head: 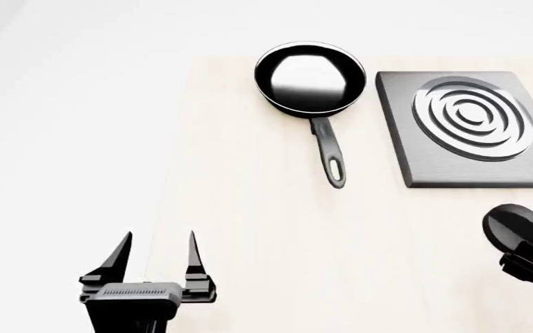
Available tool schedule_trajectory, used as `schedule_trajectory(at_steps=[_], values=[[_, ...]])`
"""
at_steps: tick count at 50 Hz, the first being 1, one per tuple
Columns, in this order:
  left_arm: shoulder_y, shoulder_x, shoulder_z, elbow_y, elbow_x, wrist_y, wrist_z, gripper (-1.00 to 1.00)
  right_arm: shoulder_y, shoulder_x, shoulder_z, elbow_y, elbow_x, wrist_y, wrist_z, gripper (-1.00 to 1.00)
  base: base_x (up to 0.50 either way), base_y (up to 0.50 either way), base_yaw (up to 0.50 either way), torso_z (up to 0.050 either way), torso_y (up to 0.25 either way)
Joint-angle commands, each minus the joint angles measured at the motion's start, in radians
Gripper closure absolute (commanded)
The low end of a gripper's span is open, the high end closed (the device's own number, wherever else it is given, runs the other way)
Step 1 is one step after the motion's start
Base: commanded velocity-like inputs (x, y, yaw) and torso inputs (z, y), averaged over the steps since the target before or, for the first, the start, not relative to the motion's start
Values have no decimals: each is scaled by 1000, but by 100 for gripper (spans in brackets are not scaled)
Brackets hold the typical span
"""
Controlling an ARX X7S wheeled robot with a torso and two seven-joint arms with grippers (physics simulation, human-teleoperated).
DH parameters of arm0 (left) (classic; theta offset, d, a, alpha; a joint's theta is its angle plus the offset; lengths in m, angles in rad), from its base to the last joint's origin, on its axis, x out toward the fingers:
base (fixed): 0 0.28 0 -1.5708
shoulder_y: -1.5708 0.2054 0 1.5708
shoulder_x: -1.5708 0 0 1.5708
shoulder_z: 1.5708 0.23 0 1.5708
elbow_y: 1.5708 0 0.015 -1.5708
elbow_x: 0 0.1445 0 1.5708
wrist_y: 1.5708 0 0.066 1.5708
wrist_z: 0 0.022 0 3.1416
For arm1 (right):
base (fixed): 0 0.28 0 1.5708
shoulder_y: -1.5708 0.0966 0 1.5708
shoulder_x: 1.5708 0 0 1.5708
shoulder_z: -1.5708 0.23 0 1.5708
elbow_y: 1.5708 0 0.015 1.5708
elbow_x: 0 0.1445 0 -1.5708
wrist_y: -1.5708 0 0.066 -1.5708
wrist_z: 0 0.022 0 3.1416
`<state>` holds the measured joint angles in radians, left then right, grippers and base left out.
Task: Turn on the stove and put the frying pan on it.
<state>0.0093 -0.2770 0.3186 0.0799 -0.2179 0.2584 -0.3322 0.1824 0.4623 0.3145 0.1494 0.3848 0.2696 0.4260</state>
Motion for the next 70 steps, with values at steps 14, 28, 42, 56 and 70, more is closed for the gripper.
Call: schedule_trajectory(at_steps=[14,28,42,56,70], values=[[-6,-4,8,-8,-4,3,-5,-100,42,4,-11,98,-17,-32,-11,-100,0,0,0,0,0],[-4,-8,14,-6,-5,3,-9,-100,60,17,-15,102,-19,-20,-10,-100,0,0,0,0,0],[-4,-11,19,-4,-6,1,-14,-100,86,27,-24,110,-23,-10,-9,-100,0,0,0,0,0],[-7,-12,24,-7,-8,1,-17,-100,119,38,-29,129,-18,5,-18,-100,0,0,0,0,0],[-9,-15,27,-8,-12,1,-20,-100,140,38,-40,159,-24,3,-21,-100,0,0,0,0,0]])
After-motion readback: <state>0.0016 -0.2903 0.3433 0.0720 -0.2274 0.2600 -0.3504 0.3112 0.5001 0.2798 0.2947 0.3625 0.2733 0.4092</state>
